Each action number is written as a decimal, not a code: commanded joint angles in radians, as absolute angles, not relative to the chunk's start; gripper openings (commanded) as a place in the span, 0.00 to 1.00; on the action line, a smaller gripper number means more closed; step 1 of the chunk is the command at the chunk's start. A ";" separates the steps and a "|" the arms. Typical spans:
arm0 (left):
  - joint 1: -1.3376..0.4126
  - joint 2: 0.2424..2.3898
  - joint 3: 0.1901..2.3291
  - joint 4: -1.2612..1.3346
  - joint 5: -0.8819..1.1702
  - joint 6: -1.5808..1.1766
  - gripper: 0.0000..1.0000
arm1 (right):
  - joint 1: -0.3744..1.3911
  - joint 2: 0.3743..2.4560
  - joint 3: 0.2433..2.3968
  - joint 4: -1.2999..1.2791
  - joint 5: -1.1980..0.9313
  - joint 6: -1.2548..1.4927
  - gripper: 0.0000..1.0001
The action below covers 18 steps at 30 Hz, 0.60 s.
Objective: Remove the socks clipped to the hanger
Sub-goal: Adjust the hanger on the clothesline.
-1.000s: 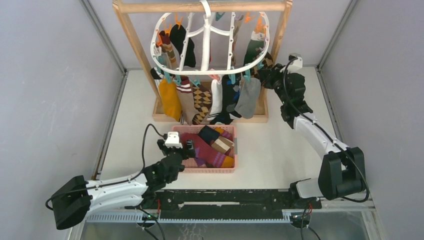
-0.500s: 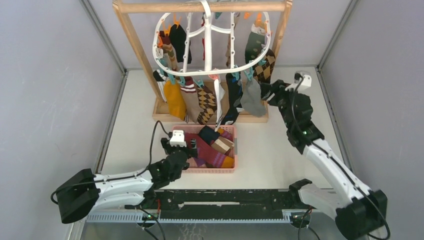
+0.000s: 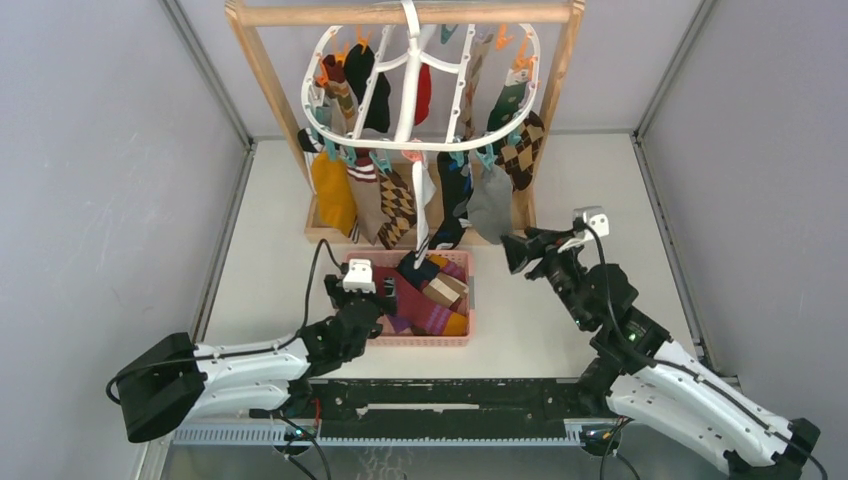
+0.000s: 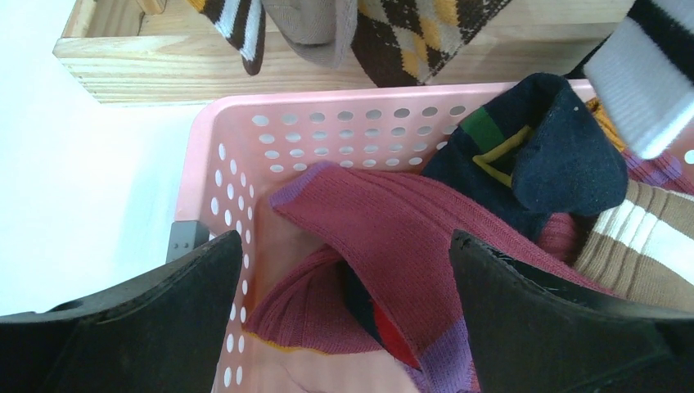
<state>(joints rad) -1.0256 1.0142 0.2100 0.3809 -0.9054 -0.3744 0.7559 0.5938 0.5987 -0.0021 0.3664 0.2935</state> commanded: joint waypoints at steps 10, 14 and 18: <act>-1.034 0.986 0.283 0.371 -0.931 -0.372 1.00 | 1.101 0.784 0.600 0.267 0.404 0.132 0.65; -1.041 0.914 0.309 0.292 -0.950 -0.365 1.00 | 1.097 0.945 0.647 0.359 0.459 0.101 0.67; -1.054 0.797 0.313 0.234 -0.969 -0.346 1.00 | 1.086 1.082 0.717 0.408 0.519 0.072 0.71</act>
